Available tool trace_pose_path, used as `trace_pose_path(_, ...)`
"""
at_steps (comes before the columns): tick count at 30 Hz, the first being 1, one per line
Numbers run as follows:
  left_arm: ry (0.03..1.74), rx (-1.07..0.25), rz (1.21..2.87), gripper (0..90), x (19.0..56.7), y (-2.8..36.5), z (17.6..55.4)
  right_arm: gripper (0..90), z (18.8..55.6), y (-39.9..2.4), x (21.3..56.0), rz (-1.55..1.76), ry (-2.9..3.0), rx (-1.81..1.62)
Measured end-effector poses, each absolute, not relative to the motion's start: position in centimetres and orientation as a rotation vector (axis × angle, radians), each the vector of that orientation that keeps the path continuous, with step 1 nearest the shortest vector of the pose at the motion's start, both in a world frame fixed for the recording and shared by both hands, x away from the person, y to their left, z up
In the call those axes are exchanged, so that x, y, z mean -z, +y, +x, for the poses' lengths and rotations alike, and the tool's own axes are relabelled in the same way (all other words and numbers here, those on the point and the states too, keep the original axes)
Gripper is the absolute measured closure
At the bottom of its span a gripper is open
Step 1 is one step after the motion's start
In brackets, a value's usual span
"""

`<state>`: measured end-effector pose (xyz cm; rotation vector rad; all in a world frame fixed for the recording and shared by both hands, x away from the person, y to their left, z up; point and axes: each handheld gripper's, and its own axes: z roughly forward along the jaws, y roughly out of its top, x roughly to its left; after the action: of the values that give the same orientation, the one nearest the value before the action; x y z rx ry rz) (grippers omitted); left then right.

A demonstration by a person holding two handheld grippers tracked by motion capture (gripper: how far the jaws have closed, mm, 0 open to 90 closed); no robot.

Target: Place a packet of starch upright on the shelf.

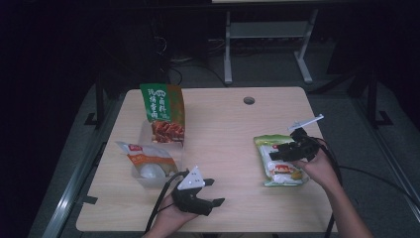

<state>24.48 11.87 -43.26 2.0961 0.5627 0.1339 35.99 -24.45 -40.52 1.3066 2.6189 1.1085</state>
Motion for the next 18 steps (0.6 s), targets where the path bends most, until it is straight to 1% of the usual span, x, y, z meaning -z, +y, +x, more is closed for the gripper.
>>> trace_pose_path(7, 0.567, -0.114, 2.087, 29.3, 43.2, 10.0, 25.5, 41.1, 36.1, -28.9, 42.4, 1.479, 2.521, -0.975)
trace_pose_path(12, 0.559, -0.104, 2.102, 29.0, 43.4, 8.9, 26.0, 41.8, 36.2, -30.5, 43.4, 1.560, 2.471, -0.953)
trace_pose_path(15, 0.552, -0.097, 2.109, 28.8, 43.4, 8.3, 26.5, 43.1, 36.4, -31.1, 44.3, 1.602, 2.469, -0.933)
trace_pose_path(17, 0.555, -0.093, 2.111, 28.6, 43.5, 8.1, 26.7, 47.7, 36.5, -31.3, 44.4, 1.634, 2.466, -0.973)
trace_pose_path(18, 0.558, -0.091, 2.108, 28.5, 43.5, 7.9, 26.8, 48.1, 36.5, -31.3, 44.5, 1.625, 2.465, -0.981)
